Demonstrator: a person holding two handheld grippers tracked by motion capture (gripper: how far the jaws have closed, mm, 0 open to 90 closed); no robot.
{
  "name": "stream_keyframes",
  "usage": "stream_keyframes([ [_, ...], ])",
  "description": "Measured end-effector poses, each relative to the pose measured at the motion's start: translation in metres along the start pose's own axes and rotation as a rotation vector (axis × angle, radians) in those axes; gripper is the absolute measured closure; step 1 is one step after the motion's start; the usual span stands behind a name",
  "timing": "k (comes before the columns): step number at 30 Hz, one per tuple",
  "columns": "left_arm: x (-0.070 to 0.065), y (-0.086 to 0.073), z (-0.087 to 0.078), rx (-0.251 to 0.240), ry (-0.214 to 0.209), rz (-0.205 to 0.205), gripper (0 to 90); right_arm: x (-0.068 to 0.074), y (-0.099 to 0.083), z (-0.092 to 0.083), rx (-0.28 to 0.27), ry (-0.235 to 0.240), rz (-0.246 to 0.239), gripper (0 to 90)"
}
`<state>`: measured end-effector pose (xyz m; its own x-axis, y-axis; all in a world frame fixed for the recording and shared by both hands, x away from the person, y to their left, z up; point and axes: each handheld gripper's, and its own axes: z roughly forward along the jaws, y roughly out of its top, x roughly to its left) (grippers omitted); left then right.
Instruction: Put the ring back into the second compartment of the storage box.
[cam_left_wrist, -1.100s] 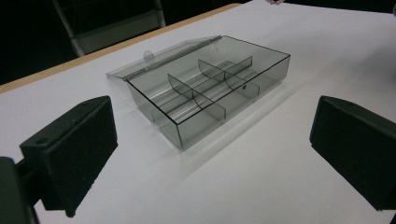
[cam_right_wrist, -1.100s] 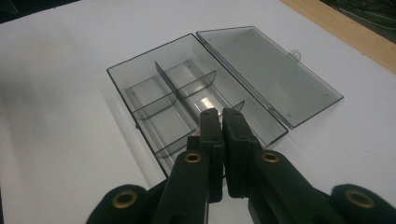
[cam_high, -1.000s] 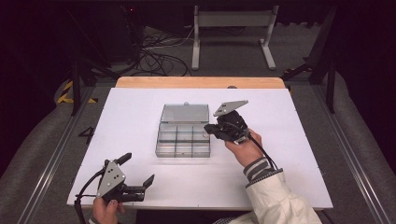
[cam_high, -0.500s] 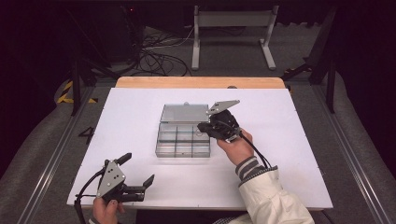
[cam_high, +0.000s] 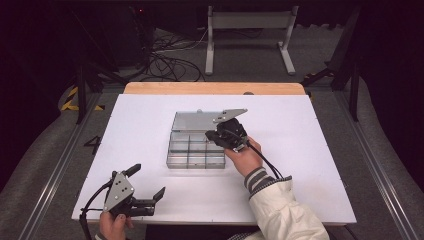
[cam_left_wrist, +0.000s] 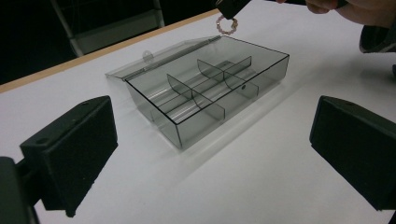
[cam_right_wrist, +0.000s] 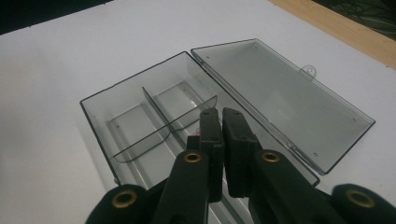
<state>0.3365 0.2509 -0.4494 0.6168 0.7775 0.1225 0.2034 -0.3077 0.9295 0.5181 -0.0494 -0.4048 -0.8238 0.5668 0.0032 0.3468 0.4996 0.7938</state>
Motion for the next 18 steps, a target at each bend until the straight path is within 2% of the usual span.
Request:
stream_keyframes([
  [5,0.0,0.0,0.0,0.001,0.001,0.01,1.2,-0.001,0.0,0.011,0.003,-0.004,0.014,87.8],
  [7,0.0,0.0,0.0,0.0,0.0,0.0,1.2,-0.001,0.0,0.016,0.003,-0.014,0.022,87.8],
  [18,0.001,0.0,-0.001,0.001,-0.002,0.0,1.2,-0.005,-0.004,0.033,-0.002,-0.025,0.061,87.9],
])
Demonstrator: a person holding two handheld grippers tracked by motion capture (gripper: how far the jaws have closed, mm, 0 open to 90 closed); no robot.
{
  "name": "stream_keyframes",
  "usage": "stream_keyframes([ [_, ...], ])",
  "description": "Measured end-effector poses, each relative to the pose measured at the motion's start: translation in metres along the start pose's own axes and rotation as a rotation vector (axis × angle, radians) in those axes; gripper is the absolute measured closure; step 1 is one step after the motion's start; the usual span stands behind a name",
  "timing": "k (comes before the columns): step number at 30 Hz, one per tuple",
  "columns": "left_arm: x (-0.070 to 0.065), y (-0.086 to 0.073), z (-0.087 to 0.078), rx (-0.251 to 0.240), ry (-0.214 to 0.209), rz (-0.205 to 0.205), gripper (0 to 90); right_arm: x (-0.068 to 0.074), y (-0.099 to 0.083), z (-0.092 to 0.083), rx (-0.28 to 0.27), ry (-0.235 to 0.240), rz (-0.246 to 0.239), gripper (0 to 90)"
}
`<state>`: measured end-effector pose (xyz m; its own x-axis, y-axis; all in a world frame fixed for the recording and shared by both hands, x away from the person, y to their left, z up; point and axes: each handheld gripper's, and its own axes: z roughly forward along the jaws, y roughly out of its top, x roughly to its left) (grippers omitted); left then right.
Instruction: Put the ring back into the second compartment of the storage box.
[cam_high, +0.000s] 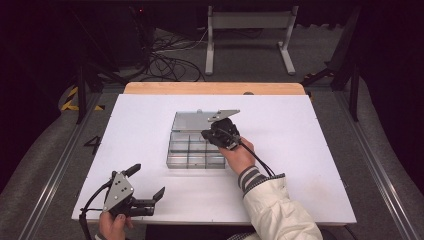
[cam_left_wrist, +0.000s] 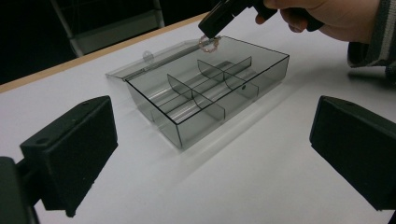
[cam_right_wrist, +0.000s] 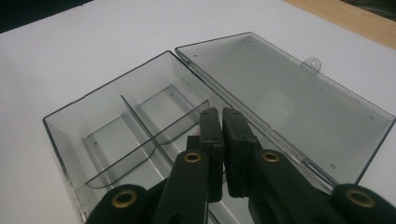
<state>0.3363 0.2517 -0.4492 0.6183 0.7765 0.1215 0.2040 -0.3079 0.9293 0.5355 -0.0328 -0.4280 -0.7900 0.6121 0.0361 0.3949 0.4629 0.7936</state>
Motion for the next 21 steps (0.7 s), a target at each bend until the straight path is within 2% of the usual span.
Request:
stream_keyframes([
  [10,0.0,0.0,0.0,0.0,0.0,0.0,1.2,-0.002,-0.004,0.012,-0.006,-0.02,0.027,87.8],
  [21,0.0,0.0,0.0,-0.001,-0.001,-0.001,1.2,-0.002,-0.006,0.022,0.002,-0.019,0.037,87.8],
])
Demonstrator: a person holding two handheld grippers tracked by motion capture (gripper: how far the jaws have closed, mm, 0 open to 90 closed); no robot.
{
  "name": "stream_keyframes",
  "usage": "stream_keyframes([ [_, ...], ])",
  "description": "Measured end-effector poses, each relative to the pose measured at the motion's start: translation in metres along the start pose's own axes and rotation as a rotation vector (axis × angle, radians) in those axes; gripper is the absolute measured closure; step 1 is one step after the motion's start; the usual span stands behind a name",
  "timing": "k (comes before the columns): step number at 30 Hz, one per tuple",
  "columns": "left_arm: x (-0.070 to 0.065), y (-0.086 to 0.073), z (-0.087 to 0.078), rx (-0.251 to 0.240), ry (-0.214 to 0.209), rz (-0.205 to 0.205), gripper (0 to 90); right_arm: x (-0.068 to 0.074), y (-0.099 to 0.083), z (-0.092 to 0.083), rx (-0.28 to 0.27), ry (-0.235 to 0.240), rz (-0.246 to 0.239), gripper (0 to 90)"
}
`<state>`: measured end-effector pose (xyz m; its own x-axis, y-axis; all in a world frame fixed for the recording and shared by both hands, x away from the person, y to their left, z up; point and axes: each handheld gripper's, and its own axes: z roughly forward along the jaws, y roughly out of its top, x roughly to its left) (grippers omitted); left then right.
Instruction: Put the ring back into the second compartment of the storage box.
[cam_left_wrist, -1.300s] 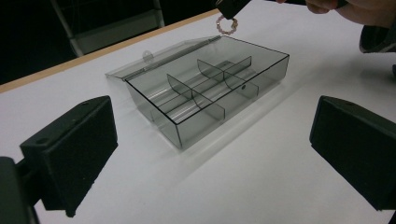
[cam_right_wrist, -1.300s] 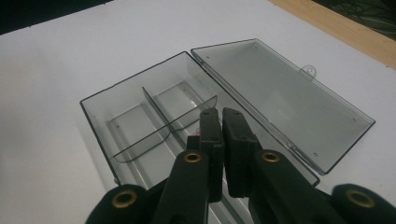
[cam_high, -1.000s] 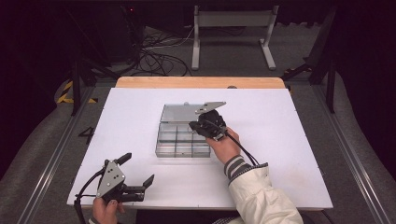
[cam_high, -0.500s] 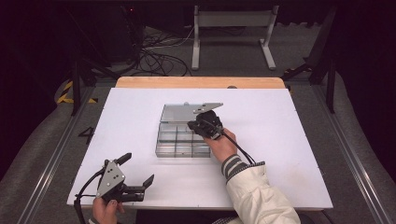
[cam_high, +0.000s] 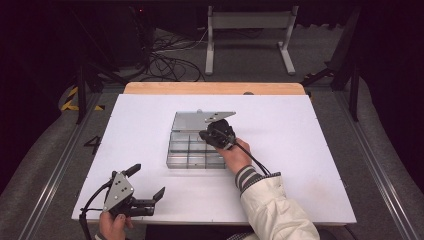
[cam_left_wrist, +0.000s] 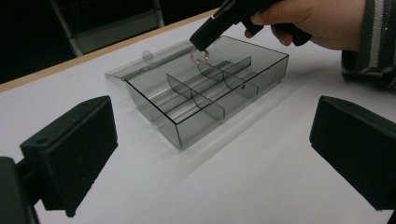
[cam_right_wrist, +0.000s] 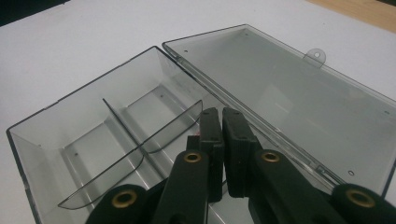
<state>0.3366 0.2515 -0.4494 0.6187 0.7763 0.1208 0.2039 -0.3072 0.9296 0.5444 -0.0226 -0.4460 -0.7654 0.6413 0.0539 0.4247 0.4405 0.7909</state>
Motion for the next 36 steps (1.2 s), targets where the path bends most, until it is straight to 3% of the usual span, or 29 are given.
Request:
stream_keyframes([
  [15,0.0,0.0,0.0,0.004,-0.002,0.009,1.3,0.0,-0.001,0.008,0.014,0.024,0.04,85.8],
  [17,0.0,0.0,0.0,0.002,-0.001,0.01,1.3,-0.001,-0.001,0.008,0.005,0.029,0.045,74.7],
  [22,0.001,0.0,0.0,0.001,-0.002,0.01,1.3,-0.002,0.001,0.001,0.0,0.035,0.053,57.5],
  [27,0.0,0.0,0.0,0.001,-0.002,0.007,1.3,-0.009,0.004,-0.009,-0.002,0.148,0.105,42.3],
  [36,0.0,0.0,0.0,0.001,-0.004,0.001,1.3,-0.001,0.01,-0.034,-0.042,0.101,0.007,29.2],
])
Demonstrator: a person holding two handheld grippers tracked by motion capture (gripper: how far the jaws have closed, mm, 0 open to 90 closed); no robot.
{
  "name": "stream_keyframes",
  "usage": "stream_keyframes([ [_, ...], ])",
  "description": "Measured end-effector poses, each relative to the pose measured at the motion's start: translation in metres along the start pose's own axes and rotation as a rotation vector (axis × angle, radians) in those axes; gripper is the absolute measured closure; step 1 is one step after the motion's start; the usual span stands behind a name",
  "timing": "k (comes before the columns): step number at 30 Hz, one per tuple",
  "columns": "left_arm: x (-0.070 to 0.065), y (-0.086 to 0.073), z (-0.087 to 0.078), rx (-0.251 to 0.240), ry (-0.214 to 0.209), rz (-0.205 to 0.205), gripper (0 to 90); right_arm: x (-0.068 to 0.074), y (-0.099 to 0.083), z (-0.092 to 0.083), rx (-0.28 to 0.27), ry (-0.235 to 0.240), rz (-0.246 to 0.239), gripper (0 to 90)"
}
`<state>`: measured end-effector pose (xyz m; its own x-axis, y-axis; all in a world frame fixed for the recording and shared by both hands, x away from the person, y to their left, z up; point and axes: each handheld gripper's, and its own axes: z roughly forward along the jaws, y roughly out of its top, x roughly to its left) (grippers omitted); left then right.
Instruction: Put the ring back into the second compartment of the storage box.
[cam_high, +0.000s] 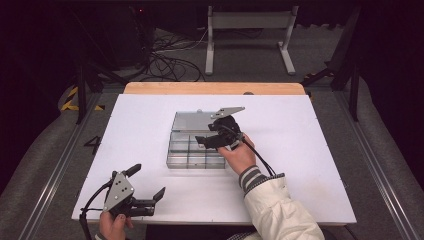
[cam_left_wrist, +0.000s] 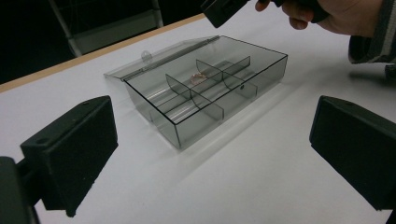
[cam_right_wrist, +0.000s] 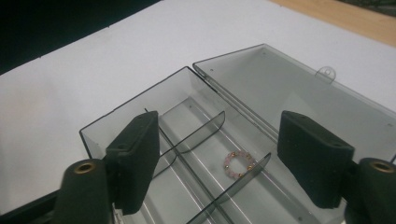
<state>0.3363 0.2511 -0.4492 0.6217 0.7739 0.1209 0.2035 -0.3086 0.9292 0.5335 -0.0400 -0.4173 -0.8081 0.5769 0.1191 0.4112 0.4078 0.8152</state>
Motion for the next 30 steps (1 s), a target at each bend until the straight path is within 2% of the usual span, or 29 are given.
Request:
stream_keyframes([
  [4,0.0,0.0,0.0,-0.001,0.001,-0.002,1.3,0.0,-0.001,-0.01,-0.027,-0.001,-0.004,25.2],
  [11,0.001,0.0,-0.001,-0.001,0.002,-0.004,1.3,0.002,-0.004,-0.019,-0.014,-0.015,-0.047,18.9],
  [15,0.0,0.0,0.0,0.001,0.003,-0.001,1.3,0.006,-0.004,-0.027,-0.027,-0.013,-0.063,17.8],
  [24,0.0,0.0,0.0,0.001,0.002,-0.003,1.3,0.009,-0.002,-0.041,-0.047,-0.009,-0.076,15.6],
  [30,0.001,0.0,-0.001,-0.002,0.003,-0.007,1.3,0.01,-0.002,-0.054,-0.073,-0.003,-0.078,9.8],
])
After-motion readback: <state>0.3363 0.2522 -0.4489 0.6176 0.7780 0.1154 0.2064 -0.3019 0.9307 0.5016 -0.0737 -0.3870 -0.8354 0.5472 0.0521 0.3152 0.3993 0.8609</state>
